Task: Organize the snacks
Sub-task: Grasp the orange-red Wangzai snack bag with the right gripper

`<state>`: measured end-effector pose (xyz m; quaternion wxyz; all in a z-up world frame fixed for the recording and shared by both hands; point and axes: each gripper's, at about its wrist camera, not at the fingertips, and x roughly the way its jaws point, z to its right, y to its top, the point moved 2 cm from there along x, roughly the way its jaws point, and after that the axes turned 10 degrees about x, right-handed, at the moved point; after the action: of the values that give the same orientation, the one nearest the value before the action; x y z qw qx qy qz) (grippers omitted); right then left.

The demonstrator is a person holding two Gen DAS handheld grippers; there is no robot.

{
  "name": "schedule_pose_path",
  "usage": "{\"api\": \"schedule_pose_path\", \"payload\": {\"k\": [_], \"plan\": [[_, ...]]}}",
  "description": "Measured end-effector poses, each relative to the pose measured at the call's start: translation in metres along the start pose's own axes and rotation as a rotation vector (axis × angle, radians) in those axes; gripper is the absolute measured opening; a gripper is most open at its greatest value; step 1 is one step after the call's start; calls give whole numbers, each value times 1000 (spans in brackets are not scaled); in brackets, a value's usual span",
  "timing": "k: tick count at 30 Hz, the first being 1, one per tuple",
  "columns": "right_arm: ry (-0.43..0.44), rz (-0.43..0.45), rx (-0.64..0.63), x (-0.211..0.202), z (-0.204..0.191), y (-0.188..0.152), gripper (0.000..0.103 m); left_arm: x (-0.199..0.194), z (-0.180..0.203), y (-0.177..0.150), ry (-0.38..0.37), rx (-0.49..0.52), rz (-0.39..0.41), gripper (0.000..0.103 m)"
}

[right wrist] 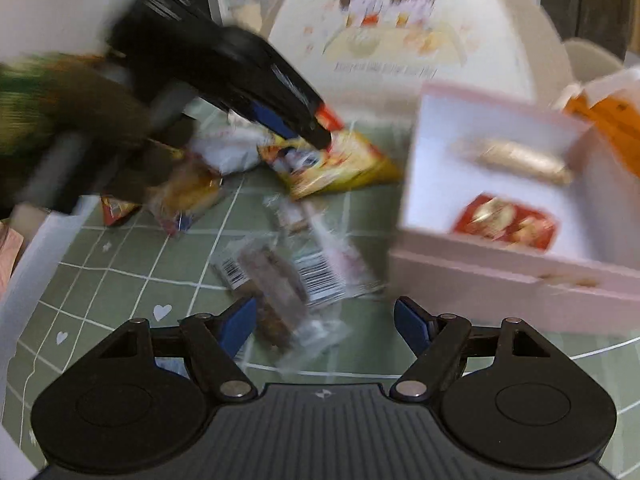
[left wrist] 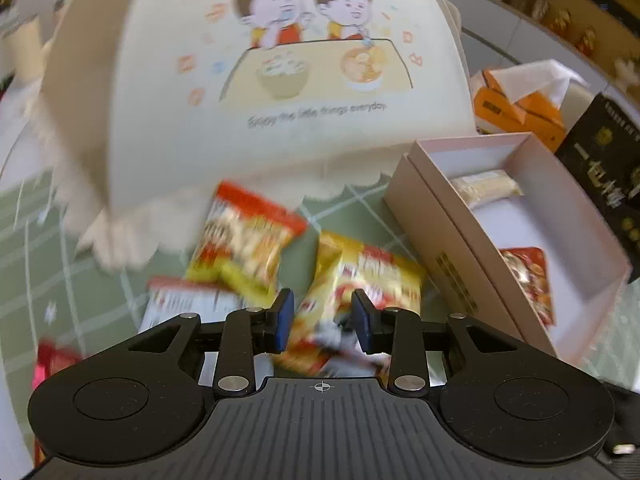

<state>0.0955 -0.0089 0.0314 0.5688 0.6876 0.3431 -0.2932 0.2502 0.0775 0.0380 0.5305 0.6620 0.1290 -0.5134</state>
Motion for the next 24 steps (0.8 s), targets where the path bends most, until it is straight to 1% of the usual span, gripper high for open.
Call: {"api": "schedule_pose_path", "payload": {"k": [1,3,6,8,9,11,13,14,17,19,20,21,22,24], "plan": [[21,-2,-5,1,-9,0,78,-8,-3,-5,1,-32,3,36],[151,-64,-20,1,-28,-1,77,-27,-10,-17,19,-112,14,36],[222,-70,-70,-5,-46,-4,75,-50,-12,-41,34,-209,10,36],[195,-44,-74,-8,-45,-4,75,-60,-11,-54,38,-263,-8,36],[167,-28,-72,-10,-41,-3,75,-63,-10,-60,40,-295,-27,36],[139,-11,-56,-16,-30,1,74,-69,-5,-75,55,-369,-68,36],[131,6,-66,-27,-21,7,71,-74,1,-88,50,-405,-93,36],[128,21,-83,-33,-19,12,70,-78,4,-95,49,-414,-92,36],[159,58,-122,-49,-22,47,70,-87,4,-108,40,-458,-76,36],[146,72,-109,-46,-30,80,70,-89,2,-113,38,-475,-74,36],[129,66,-80,-38,-35,98,71,-89,2,-115,40,-476,-74,36],[117,36,-24,-23,-38,121,71,-88,2,-117,38,-476,-71,36],[117,9,30,-9,-40,135,71,-88,3,-118,31,-477,-67,36],[121,-48,156,30,-41,163,71,-87,4,-125,10,-488,-64,36]]}}
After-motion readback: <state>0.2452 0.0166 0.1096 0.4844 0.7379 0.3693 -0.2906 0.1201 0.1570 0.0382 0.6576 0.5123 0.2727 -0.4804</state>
